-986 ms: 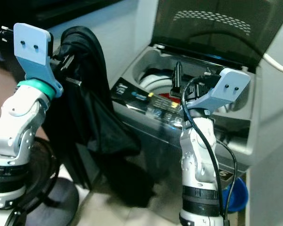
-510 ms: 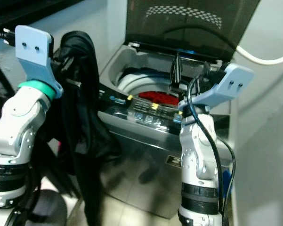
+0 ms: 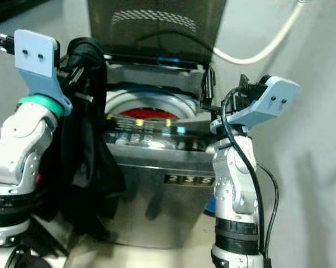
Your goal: Clothes washing
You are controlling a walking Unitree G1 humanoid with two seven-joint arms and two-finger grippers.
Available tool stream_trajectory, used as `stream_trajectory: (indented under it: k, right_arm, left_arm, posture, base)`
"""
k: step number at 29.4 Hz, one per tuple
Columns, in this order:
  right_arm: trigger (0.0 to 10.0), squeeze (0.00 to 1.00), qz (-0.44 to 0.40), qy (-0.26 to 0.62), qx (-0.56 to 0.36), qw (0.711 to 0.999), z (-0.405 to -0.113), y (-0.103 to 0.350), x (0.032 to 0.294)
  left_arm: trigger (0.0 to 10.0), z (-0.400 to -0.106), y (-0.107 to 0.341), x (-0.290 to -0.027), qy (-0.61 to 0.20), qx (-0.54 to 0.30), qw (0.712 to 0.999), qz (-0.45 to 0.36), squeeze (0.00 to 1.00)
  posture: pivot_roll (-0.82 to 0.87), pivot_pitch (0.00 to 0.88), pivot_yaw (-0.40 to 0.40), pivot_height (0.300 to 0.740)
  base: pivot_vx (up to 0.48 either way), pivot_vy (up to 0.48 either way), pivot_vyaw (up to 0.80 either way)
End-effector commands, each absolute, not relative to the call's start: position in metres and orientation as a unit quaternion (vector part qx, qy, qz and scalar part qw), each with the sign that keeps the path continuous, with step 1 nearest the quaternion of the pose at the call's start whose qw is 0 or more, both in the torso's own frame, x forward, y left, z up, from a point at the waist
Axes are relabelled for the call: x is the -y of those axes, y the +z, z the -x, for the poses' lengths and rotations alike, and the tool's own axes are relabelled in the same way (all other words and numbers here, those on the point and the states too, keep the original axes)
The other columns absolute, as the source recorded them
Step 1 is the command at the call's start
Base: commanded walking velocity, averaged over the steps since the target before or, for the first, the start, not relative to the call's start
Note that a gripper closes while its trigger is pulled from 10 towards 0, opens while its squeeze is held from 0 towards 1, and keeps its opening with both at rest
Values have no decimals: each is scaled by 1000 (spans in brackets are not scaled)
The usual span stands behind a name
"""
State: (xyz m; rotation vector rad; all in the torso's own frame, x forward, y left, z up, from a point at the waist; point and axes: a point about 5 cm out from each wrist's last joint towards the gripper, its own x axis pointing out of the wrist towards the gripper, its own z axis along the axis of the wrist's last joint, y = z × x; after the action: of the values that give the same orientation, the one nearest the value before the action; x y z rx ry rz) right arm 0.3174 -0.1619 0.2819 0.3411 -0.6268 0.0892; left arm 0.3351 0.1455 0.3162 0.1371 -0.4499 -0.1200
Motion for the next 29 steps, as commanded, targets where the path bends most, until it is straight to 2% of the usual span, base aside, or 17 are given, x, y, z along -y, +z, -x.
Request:
stream_trajectory:
  k: [1,4,6,10,24,29]
  right_arm:
    - [10000,0,-168,40,306,936,-317,281,164]
    - [10000,0,-162,40,308,936,-316,281,164]
    - [10000,0,-144,42,311,939,-316,282,162]
    - [10000,0,-114,51,312,942,-315,280,156]
    - [10000,0,-108,54,310,943,-315,278,155]
    - [10000,0,-107,51,311,943,-315,278,155]
  left_arm:
    - [10000,-330,329,-141,-66,256,962,-72,0]
    - [10000,-329,330,-142,-61,263,960,-70,0]
    - [10000,-329,331,-142,-56,268,959,-68,0]
    - [10000,-330,332,-144,-42,272,959,-63,0]
    - [10000,-332,332,-144,-36,268,961,-61,0]
    - [10000,-333,331,-142,-42,264,962,-55,0]
  posture:
    - [89,0,51,740]
    - [89,0,50,740]
    - [89,0,50,740]
    - [89,0,48,740]
    - [86,0,47,740]
    - [85,0,50,740]
  base:
    - [0,0,-800]
    - [0,0,-800]
    - [0,0,0]
    - [426,0,0]
    - [459,0,0]
    - [0,0,0]
